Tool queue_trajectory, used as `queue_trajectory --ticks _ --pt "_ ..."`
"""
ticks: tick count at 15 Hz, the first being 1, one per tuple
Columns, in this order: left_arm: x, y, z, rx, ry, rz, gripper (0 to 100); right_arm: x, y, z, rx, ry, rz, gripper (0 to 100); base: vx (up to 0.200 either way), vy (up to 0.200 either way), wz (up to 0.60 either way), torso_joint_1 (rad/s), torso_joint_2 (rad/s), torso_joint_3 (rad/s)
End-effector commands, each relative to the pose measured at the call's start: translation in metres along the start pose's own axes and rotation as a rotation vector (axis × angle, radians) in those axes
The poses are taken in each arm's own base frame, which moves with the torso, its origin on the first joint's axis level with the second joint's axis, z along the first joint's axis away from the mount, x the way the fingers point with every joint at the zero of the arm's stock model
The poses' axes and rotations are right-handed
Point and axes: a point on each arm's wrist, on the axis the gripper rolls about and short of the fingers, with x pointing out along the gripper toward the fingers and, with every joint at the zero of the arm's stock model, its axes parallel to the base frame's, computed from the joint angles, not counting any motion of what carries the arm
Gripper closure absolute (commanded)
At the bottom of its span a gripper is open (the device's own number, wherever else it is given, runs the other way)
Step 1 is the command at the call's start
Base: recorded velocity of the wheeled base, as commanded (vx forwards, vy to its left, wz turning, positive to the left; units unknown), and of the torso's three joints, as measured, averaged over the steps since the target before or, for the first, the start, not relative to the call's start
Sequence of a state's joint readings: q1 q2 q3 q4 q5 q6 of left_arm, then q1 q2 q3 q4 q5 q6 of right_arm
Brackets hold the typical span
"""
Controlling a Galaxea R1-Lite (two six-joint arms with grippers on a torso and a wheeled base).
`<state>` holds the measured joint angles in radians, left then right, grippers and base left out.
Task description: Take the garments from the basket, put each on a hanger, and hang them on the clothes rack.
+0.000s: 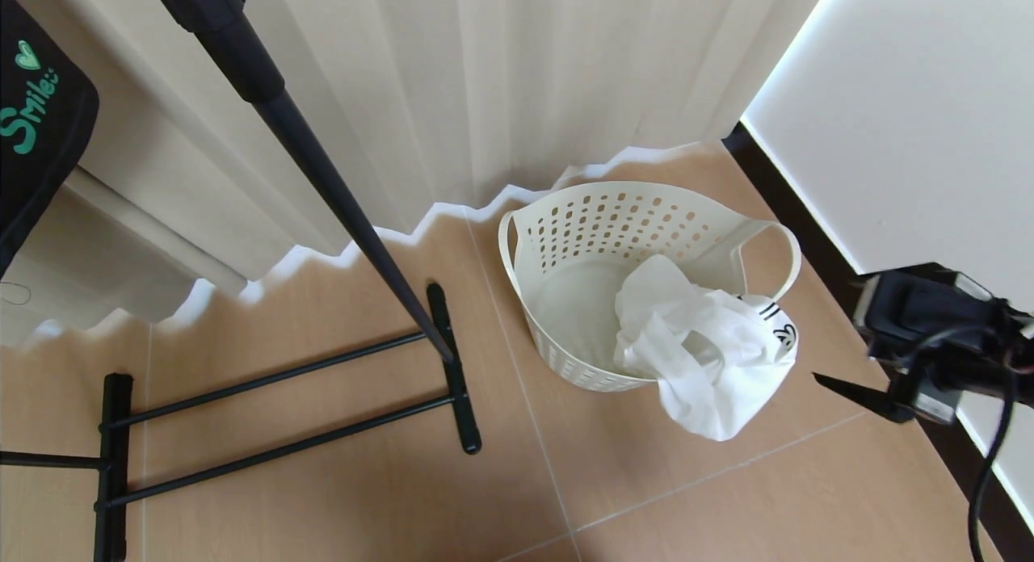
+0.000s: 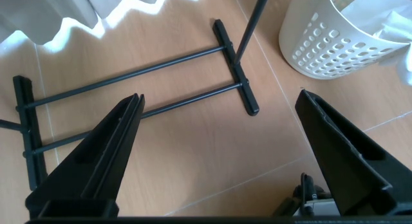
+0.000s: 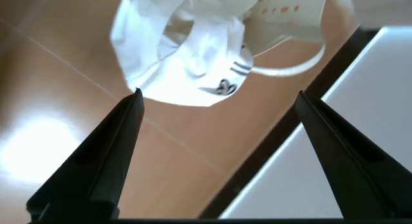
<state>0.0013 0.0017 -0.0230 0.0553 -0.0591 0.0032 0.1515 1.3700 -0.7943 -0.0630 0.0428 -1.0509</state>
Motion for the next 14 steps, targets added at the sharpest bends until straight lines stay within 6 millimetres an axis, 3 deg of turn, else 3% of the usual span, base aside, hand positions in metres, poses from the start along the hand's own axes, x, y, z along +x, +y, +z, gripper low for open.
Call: queue_trajectory --ticks 1,3,6,14 --pt "0.0 0.0 0.0 0.0 0.001 0.0 0 0.091 -0.016 0.027 -0.188 0.077 0.061 0 0.0 0.0 0.0 0.0 0.0 0.0" --pt "0.0 0.0 0.0 0.0 0.001 0.0 0 0.121 -0.012 0.044 -0.226 0.128 0.048 0 0.0 0.0 0.0 0.0 0.0 0.0" --pt "0.0 0.0 0.0 0.0 0.001 0.0 0 0.153 0.003 0.052 -0.262 0.211 0.054 0 0.0 0.0 0.0 0.0 0.0 0.0" --pt "0.0 0.0 0.0 0.0 0.001 0.001 0 0.198 0.015 0.055 -0.288 0.32 0.032 0 0.0 0.0 0.0 0.0 0.0 0.0"
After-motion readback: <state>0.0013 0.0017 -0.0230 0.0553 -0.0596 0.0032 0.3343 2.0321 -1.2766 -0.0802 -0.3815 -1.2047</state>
